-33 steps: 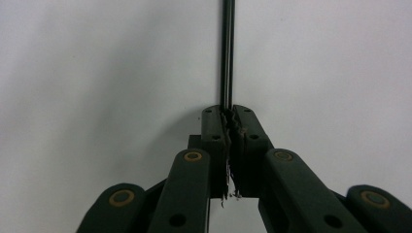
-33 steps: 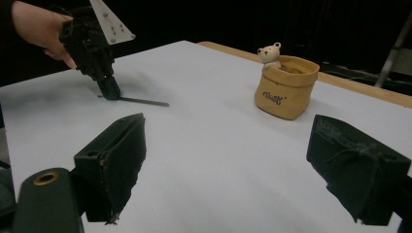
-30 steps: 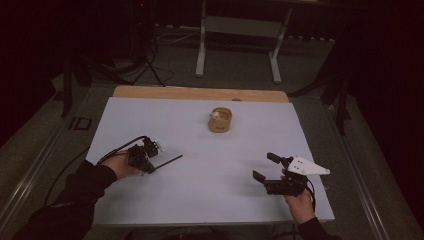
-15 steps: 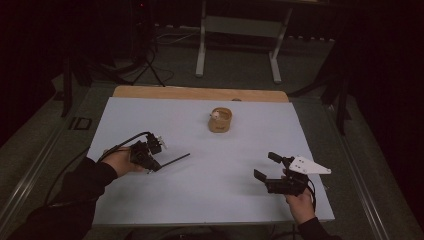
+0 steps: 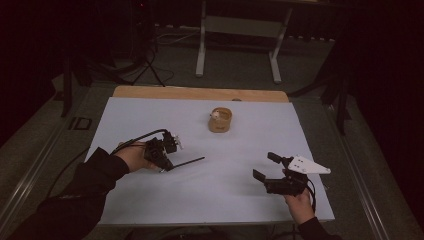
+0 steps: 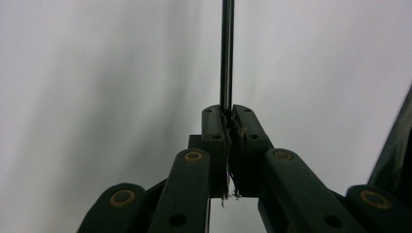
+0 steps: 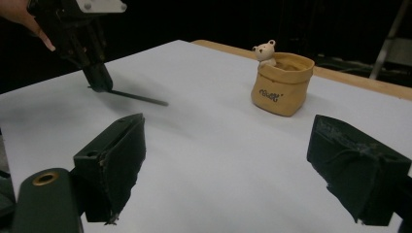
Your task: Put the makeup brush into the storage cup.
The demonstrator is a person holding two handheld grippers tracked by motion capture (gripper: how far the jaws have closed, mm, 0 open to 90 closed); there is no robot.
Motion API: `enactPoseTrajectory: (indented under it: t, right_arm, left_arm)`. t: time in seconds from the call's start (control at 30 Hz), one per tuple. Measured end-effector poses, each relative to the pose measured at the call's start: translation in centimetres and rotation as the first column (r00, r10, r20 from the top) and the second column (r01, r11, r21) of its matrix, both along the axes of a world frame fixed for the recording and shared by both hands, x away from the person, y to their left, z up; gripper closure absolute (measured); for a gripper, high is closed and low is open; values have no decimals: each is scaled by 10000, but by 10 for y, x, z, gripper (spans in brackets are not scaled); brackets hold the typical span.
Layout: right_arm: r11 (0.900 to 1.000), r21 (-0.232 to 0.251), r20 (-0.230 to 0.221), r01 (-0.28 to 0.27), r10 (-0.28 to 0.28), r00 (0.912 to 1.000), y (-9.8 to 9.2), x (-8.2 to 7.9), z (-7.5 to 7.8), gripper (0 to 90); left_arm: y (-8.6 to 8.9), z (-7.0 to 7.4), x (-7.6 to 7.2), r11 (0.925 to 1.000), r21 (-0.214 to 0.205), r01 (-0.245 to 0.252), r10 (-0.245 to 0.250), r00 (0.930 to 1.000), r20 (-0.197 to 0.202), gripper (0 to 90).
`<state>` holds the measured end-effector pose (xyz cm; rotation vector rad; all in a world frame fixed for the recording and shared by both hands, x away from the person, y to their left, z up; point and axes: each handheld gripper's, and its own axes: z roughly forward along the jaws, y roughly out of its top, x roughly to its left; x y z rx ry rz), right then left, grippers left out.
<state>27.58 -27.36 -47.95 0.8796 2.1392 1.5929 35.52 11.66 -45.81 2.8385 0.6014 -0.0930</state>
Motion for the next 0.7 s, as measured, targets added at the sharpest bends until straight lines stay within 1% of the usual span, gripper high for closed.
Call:
enactPoseTrajectory:
  t: [0.03, 0.07, 0.1, 0.13, 0.17, 0.2, 0.23, 0.27, 0.3, 0.33, 0.37, 0.4, 0.43, 0.47, 0.5, 0.53, 0.57, 0.6, 0.63, 0.67, 0.7]
  right_arm:
    - [10000, -16, -156, -36, 36, 9999, 0, 0, 2, 138]
    - [9999, -105, -268, -63, 60, 9996, 1, 0, 3, 139]
    - [9997, -230, -312, -17, 10, 9995, 2, 0, 4, 139]
    - [9997, -238, -385, -74, 65, 9992, 3, 0, 4, 139]
    - [9995, -272, -449, -175, 162, 9989, 5, 1, 5, 135]
    - [9992, -374, -404, -135, 120, 9991, 7, 1, 6, 135]
    - [9982, -592, -182, -35, 24, 9998, 11, 1, 8, 136]
    - [9971, -756, -82, -57, 51, 10000, 14, 1, 9, 134]
    - [9940, -1081, 59, -182, 190, 9998, 18, 0, 12, 134]
    - [9907, -1316, 153, -338, 361, 9992, 21, -1, 13, 132]
    - [9785, -1990, 389, -547, 637, 9972, 28, -2, 16, 133]
    - [9695, -2368, 504, -631, 771, 9957, 31, -3, 17, 145]
    - [9578, -2791, 673, -688, 910, 9936, 35, -3, 18, 203]
    - [9480, -3086, 749, -774, 1054, 9916, 39, -3, 20, 221]
    - [9434, -3203, 782, -863, 1171, 9900, 42, -3, 20, 225]
    - [9374, -3358, 868, -926, 1286, 9879, 47, -3, 22, 256]
    - [9315, -3510, 963, -952, 1370, 9859, 49, -2, 24, 269]
    - [9193, -3818, 1267, -955, 1544, 9799, 54, -2, 26, 287]
    - [9073, -4094, 1470, -956, 1690, 9746, 58, -3, 27, 319]
    - [8935, -4394, 1701, -927, 1841, 9681, 63, -3, 28, 321]
    - [8844, -4572, 1817, -939, 1962, 9636, 66, -4, 29, 345]
  left_arm:
    - [-3, 2, 1, 10000, 1, 71, -71, 9999, 107, 854]
    - [-6, 4, 2, 10000, -28, 78, -78, 10000, 28, 854]
    - [-8, 5, 2, 9998, -3, 194, -194, 9998, 49, 854]
    - [-12, 6, 3, 9998, 31, 198, -198, 9998, 81, 854]
    - [-15, 7, 3, 9997, 48, 259, -259, 9997, 8, 854]
    - [-19, 8, 4, 9994, 15, 358, -358, 9993, 43, 854]
    - [-21, 8, 4, 9994, 45, 339, -339, 9994, -1, 854]
    - [-25, 10, 3, 9983, 36, 590, -590, 9982, -49, 854]
    - [-27, 10, 4, 9983, -39, 583, -584, 9983, -95, 854]
    - [-31, 11, 4, 9973, 44, 728, -728, 9973, -15, 854]
    - [-33, 12, 5, 9973, 95, 727, -727, 9974, -14, 854]
    - [-35, 12, 5, 9972, 122, 737, -737, 9973, -32, 854]
    - [-38, 13, 6, 9973, 75, 732, -732, 9973, -33, 854]
    - [-39, 14, 6, 9967, 103, 803, -802, 9968, -24, 854]
    - [-43, 15, 6, 9957, 169, 910, -910, 9959, 9, 854]
    - [-45, 16, 6, 9952, 148, 968, -968, 9953, -2, 854]
    - [-48, 18, 6, 9945, 223, 1023, -1023, 9948, -5, 854]
    - [-50, 19, 6, 9931, 262, 1143, -1145, 9934, 56, 854]
    - [-52, 20, 7, 9933, 170, 1145, -1144, 9934, -47, 854]
    - [-54, 20, 7, 9931, 130, 1162, -1162, 9932, -30, 854]
    - [-55, 22, 8, 9929, 163, 1179, -1181, 9930, 76, 854]
